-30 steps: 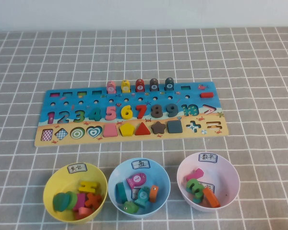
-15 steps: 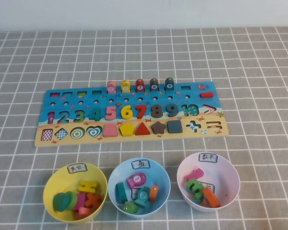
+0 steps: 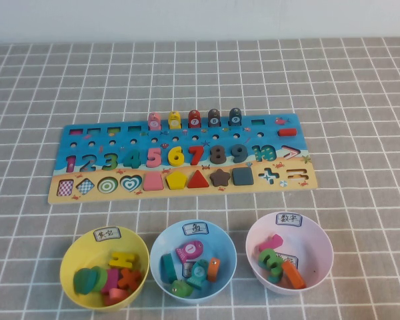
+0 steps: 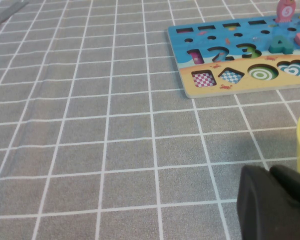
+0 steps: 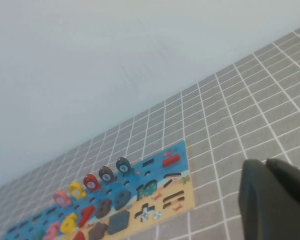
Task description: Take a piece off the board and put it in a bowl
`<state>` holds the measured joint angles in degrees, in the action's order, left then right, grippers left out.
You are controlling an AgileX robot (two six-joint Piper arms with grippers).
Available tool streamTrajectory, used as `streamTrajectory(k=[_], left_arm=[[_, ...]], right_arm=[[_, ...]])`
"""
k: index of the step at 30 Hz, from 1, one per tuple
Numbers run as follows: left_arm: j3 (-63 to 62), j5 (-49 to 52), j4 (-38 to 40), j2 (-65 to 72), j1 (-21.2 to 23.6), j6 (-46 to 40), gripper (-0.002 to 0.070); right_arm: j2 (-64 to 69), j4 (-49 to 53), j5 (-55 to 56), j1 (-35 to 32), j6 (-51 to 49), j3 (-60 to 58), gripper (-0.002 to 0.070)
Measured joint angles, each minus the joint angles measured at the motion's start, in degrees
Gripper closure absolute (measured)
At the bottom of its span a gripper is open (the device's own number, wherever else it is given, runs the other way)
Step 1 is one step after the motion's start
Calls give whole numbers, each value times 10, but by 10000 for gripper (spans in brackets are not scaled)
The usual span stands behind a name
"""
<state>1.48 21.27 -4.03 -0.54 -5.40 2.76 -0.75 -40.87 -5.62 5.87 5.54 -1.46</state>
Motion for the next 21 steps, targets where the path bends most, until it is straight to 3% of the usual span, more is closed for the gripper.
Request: streamTrajectory(k=[12,16,21], left_arm=[[0,0,0,0,0,0,676],[0,0,0,0,0,0,676],[0,0,0,0,0,0,676]], right_arm=[[0,-64,-21,0,66,0,694],[18,-78,-94,0,65,32,694],[145,-58,-213,0,65,136,694]])
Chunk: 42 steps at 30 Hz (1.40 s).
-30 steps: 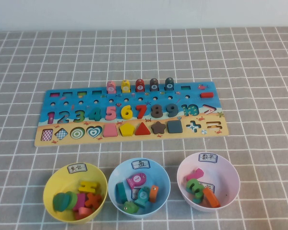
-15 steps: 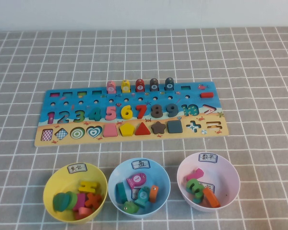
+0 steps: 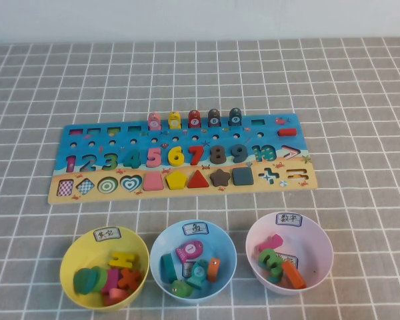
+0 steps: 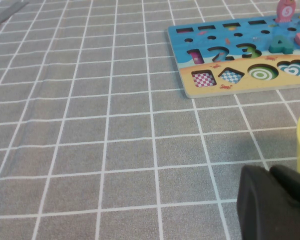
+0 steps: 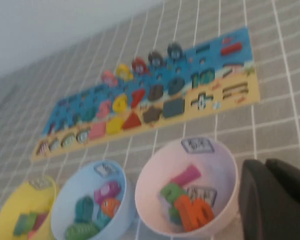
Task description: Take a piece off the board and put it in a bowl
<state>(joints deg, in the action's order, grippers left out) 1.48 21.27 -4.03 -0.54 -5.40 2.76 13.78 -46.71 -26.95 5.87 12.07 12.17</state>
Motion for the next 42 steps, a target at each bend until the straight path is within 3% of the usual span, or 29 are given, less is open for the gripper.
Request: streamTrajectory(k=[7,15,20,30,42], left_arm=[[0,0,0,0,0,0,676],[0,0,0,0,0,0,676],[0,0,0,0,0,0,676],[0,0,0,0,0,0,676],[0,0,0,0,0,0,676]], right_arm=[[240,96,-150,0,0,153,694],[481,119,-196,4,11,306,694],[615,158,-217,50,3,412,694],[774,214,-255,98,-25,611,694],[974,321,-379,136,-163,875,680]])
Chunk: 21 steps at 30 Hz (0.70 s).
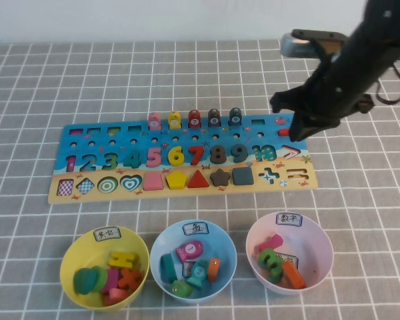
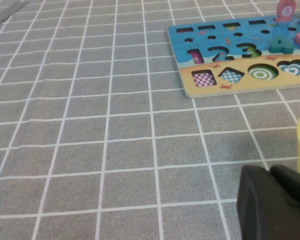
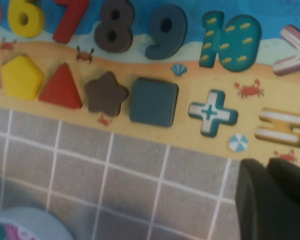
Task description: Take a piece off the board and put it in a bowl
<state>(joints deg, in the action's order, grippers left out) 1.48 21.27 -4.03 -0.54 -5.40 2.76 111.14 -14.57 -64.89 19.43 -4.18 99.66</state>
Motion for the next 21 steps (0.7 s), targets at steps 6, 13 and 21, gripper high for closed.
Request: streamTrajectory(k=[6,13,21], left_arm=[[0,0,0,0,0,0,676],[0,0,0,0,0,0,676],[0,0,0,0,1,0,676]], right_arm=[[107,36,-51,6,-54,148,503],[201,73,-56,6,-87,279,321],[238,127,-58,6,-93,304,305]])
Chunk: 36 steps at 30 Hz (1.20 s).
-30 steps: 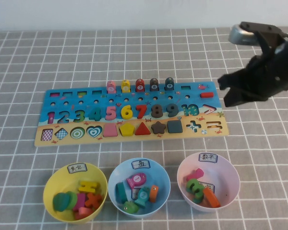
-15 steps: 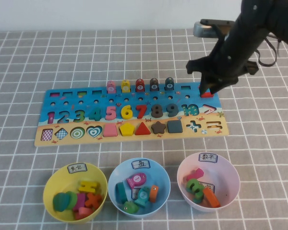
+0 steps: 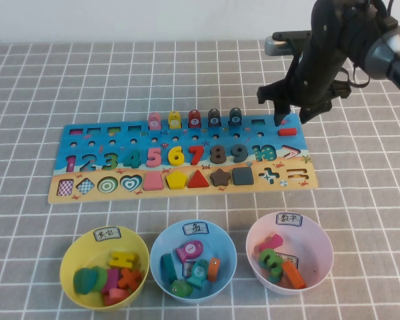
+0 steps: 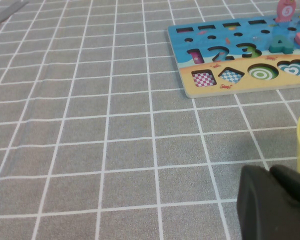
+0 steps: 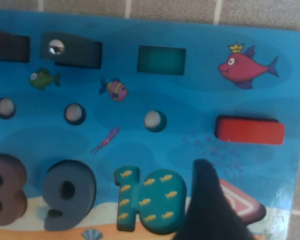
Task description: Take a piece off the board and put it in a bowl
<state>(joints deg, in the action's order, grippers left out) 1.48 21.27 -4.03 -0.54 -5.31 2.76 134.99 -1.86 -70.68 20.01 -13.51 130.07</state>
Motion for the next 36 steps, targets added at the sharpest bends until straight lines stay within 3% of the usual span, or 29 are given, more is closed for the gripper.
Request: streamTrajectory(k=[36], left_arm=[[0,0,0,0,0,0,676]], right_arm=[[47,12,0,0,-10,3,301]])
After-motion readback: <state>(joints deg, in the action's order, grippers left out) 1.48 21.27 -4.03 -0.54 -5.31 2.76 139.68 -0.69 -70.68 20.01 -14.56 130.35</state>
